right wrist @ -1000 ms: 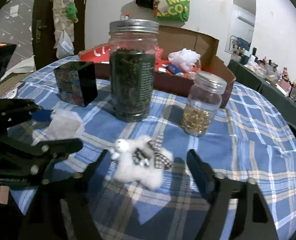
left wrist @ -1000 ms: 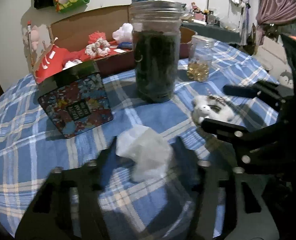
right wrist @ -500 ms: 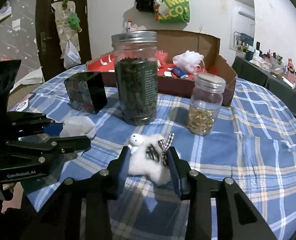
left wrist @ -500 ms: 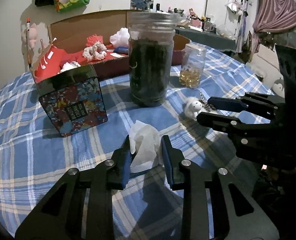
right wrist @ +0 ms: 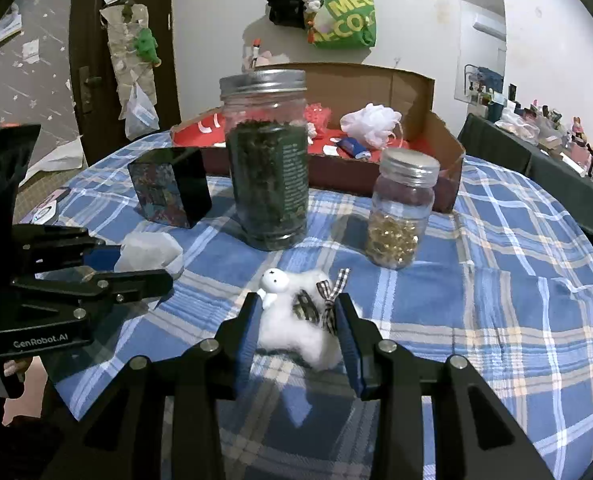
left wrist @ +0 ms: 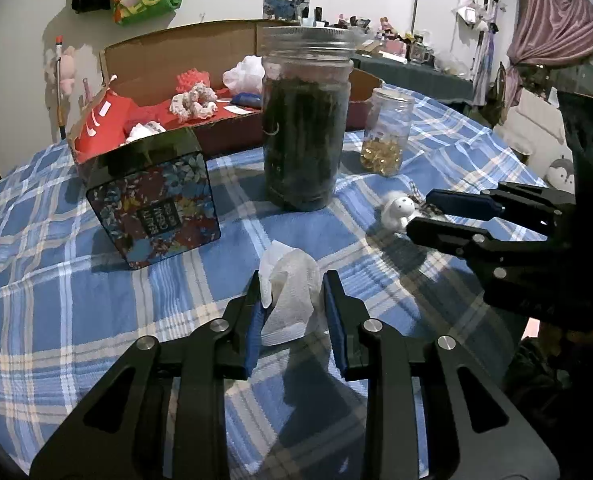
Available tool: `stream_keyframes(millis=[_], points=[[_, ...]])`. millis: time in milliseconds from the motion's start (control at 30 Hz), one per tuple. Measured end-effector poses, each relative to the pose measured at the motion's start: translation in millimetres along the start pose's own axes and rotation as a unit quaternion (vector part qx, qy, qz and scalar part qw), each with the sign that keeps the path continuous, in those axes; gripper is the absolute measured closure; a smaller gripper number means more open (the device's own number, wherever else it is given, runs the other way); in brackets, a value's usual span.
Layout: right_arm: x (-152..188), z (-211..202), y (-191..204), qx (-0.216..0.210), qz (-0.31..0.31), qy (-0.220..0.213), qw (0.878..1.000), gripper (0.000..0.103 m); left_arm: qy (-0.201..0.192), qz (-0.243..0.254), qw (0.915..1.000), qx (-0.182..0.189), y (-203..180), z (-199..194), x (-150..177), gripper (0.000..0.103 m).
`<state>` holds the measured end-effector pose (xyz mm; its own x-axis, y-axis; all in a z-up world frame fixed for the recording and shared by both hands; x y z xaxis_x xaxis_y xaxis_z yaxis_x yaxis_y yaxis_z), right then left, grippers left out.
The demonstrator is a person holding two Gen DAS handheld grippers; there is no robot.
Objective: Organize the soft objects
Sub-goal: 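Hold the lamb in the right tool while the left holds the tissue piece above the table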
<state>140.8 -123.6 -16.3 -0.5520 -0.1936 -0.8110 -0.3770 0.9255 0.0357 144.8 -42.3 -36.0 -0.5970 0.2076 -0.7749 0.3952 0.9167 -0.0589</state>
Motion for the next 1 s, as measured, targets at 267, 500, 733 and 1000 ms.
stream_keyframes(millis=[267,500,733,1000], points=[[2.7,0.7,0.3,0.002,-0.003,0.006,1.0,0.062,0.005,-0.001,1.0,-0.001,1.8,0.8,1.4,0.077],[9.1,0.6,-2.2,0.013,0.002,0.006,1.0,0.046,0.01,0.006,0.9999,-0.013,3.5,3.5,8.7,0.076],[14.7,8.2,-8.6,0.025,0.019,0.012,0.999,0.032,0.007,0.001,0.9999,-0.014,4.6,5.3,9.1,0.075],[15.9,12.9,-5.9,0.034,0.013,0.004,0.999,0.034,-0.006,-0.006,0.9999,-0.013,5.4,4.8,9.3,0.075]])
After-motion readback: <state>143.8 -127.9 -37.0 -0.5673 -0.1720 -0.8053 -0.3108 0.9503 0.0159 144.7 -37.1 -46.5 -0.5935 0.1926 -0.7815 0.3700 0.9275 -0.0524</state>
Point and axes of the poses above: each gripper's, at about its wrist camera, not at the fingertips, and z roughly the way its jaws point, y to its left, x to its underside, the point moved 10 cm from there along z, roughly the way its jaws point, and after that the axes turned 4 degrees about -y, right-handed, at the moved point
